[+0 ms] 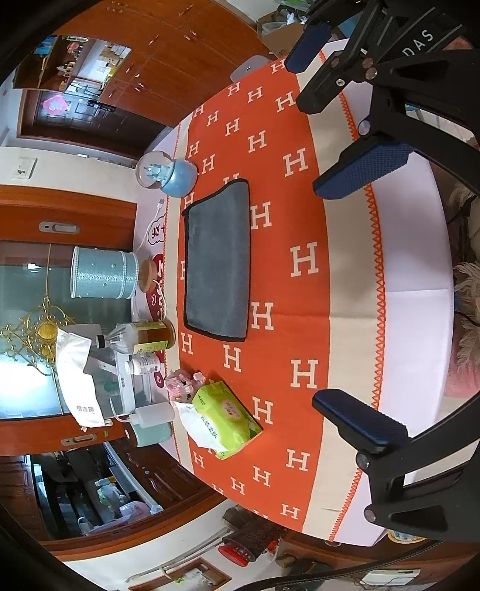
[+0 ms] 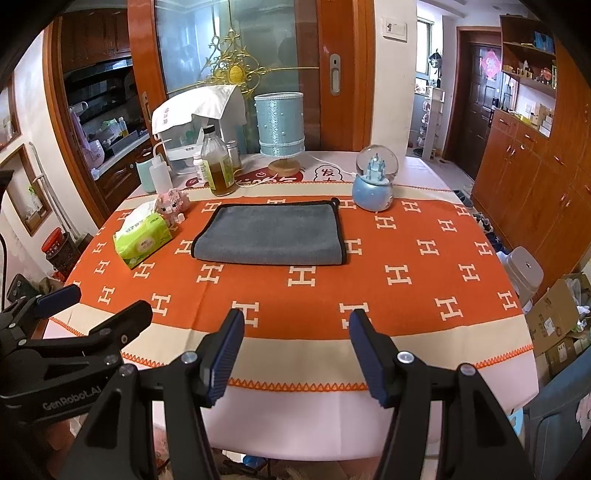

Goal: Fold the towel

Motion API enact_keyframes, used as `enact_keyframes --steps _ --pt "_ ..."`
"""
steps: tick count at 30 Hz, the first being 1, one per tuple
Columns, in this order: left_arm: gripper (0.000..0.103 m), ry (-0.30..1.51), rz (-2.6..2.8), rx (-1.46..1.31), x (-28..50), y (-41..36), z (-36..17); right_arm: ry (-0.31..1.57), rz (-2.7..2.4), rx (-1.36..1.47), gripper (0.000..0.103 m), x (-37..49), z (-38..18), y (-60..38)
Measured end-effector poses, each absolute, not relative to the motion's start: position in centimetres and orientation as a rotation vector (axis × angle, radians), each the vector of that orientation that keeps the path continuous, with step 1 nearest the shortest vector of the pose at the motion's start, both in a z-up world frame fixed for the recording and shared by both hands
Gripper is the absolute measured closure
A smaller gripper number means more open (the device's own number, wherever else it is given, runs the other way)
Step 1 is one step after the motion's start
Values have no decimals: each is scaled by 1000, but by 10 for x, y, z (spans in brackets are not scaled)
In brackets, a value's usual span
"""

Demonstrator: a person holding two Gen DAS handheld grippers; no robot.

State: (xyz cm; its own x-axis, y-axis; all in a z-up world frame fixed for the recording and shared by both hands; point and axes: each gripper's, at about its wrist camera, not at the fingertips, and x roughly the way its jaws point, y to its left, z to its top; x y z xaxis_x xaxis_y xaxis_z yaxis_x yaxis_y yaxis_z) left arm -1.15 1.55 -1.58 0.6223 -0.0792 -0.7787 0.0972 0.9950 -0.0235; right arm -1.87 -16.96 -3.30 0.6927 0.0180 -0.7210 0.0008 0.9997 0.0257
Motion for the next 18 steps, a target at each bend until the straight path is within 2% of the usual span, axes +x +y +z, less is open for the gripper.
enact_keyframes --steps 18 --pt "1 894 -82 26 -10 19 -17 812 35 40 44 -16 -37 -167"
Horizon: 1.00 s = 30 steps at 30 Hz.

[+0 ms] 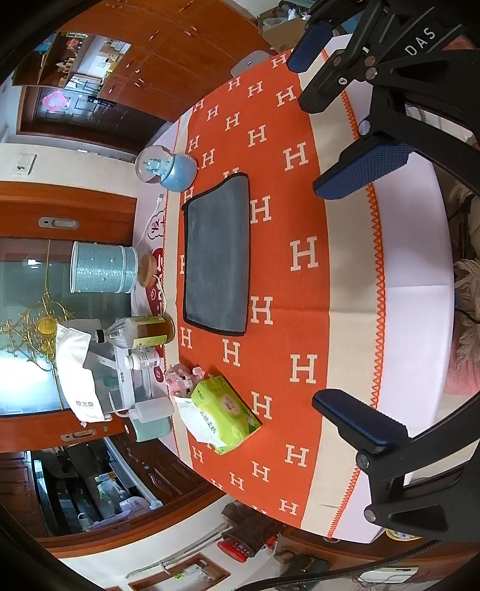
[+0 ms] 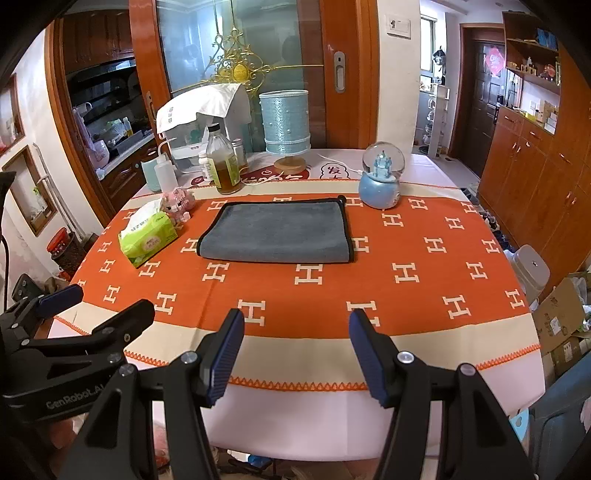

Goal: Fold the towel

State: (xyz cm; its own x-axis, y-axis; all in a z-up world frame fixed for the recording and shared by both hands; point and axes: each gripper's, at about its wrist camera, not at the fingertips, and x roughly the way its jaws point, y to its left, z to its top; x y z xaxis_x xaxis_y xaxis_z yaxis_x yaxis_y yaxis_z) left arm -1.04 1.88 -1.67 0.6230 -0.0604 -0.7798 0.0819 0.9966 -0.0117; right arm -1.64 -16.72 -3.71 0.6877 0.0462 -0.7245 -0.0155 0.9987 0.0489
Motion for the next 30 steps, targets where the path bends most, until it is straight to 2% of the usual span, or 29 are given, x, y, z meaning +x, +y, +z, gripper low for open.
enact_keyframes --steps 7,12,30 --pt "1 893 -81 27 -10 19 -17 812 43 52 42 -16 -39 -169" --pt "1 896 -76 22 -11 23 -19 809 46 57 36 -16 -39 -170" --pt "1 904 -72 22 -12 27 -21 814 54 68 36 -17 -40 -170"
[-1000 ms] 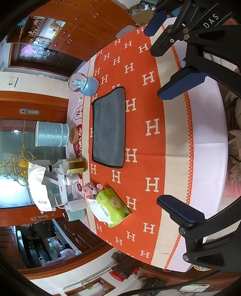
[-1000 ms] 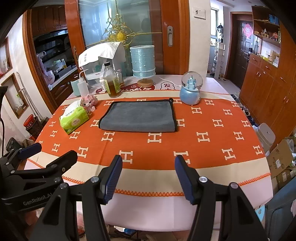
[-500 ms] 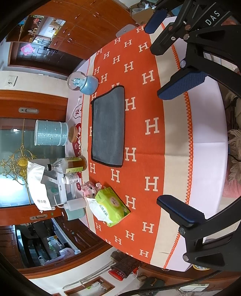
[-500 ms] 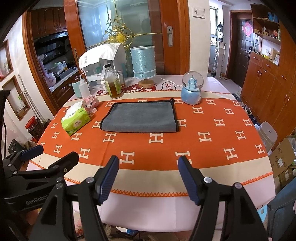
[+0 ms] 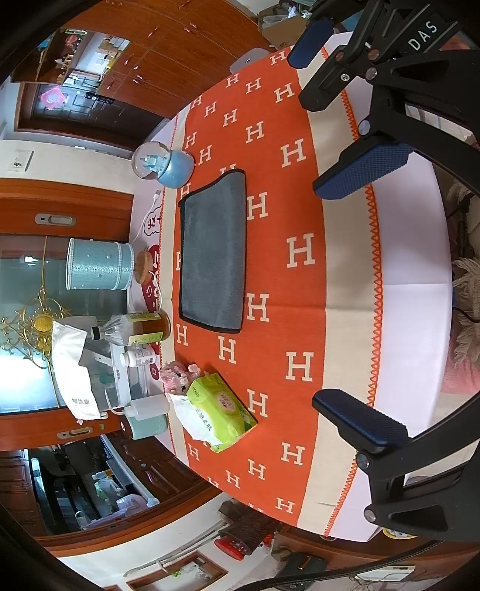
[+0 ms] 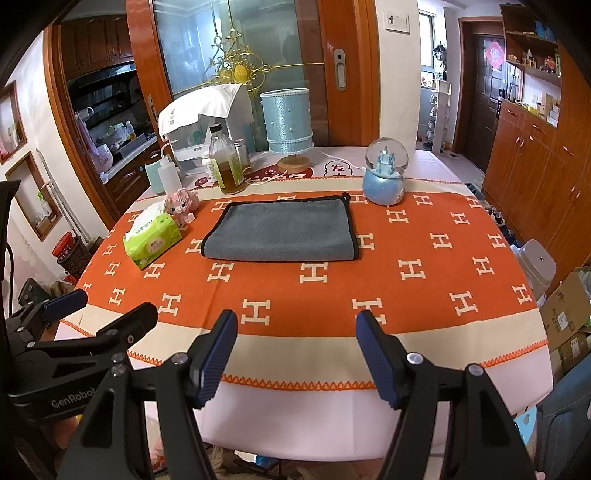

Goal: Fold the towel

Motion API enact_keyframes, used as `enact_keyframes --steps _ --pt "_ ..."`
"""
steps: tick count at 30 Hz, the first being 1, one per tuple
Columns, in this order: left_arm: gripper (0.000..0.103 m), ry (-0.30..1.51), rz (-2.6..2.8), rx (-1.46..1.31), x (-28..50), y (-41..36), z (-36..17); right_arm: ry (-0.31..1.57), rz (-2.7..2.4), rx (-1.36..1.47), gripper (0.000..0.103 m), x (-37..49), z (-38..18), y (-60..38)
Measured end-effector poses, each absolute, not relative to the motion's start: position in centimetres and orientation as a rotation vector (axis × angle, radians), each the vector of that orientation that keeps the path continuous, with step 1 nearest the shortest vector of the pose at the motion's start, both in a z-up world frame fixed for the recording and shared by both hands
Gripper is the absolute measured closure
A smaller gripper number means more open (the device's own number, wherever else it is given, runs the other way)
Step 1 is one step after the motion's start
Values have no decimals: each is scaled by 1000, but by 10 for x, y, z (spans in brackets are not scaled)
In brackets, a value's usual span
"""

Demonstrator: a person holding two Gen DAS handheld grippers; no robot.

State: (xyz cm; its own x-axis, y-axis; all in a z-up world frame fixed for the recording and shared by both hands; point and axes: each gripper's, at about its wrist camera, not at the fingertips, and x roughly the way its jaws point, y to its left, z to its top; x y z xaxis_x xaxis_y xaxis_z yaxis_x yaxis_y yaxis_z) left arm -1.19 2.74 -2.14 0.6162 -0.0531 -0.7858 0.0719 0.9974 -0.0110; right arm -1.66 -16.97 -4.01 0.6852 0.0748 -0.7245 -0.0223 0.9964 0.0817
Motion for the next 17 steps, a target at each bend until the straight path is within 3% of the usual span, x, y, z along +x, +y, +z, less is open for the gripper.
enact_keyframes --steps 17 --pt "1 907 -73 22 -12 27 -21 819 55 73 36 -17 -42 -169"
